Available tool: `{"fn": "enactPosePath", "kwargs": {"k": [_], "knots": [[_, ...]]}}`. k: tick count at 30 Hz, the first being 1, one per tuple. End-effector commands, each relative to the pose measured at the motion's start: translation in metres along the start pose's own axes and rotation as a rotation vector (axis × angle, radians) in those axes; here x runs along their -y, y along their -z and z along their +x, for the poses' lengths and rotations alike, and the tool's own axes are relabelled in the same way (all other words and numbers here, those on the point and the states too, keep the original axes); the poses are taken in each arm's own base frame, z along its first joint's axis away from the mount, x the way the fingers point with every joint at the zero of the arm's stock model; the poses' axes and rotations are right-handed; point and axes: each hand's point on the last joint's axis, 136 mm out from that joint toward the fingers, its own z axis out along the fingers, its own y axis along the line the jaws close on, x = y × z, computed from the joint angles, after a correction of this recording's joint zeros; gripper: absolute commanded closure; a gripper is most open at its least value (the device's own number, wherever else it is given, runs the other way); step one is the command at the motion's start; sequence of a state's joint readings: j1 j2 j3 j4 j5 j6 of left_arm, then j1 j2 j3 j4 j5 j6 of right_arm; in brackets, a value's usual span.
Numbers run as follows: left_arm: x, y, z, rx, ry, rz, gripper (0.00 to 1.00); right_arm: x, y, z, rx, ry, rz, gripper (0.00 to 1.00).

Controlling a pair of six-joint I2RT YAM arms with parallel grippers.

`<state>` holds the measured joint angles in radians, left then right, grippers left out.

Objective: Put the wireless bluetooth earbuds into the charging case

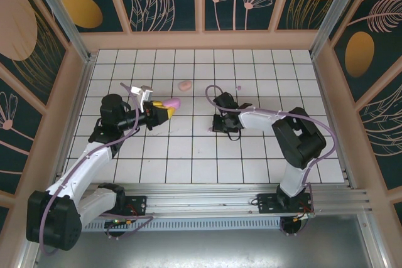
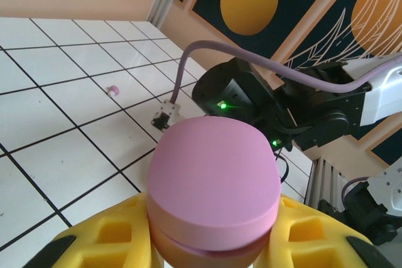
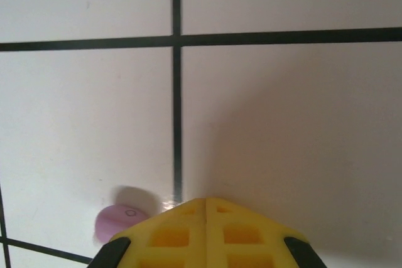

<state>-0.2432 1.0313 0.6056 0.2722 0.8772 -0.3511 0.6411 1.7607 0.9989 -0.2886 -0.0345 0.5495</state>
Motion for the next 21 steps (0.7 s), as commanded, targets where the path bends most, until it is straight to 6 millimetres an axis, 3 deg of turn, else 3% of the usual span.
{"fn": "enactPosePath", "kwargs": {"k": [1,6,13,16,21], "knots": [[0.006,-0.001,-0.011,0.014,-0.053,0.008,0.88,-0.004,0.036,-0.014,0.088,-0.004,-0.035,1.0],[0.006,-0.002,-0.015,0.018,-0.072,0.014,0.89,-0.064,0.103,-0.015,0.206,0.121,-0.263,1.0],[0.017,-0.012,-0.019,0.001,-0.134,0.079,0.88,-0.157,0.197,0.002,0.338,0.347,-0.562,1.0],[0.022,-0.015,-0.019,0.002,-0.166,0.096,0.88,-0.175,0.218,0.008,0.382,0.397,-0.62,1.0],[0.028,-0.018,-0.014,-0.003,-0.205,0.108,0.89,-0.193,0.237,0.009,0.42,0.436,-0.671,1.0]]}}
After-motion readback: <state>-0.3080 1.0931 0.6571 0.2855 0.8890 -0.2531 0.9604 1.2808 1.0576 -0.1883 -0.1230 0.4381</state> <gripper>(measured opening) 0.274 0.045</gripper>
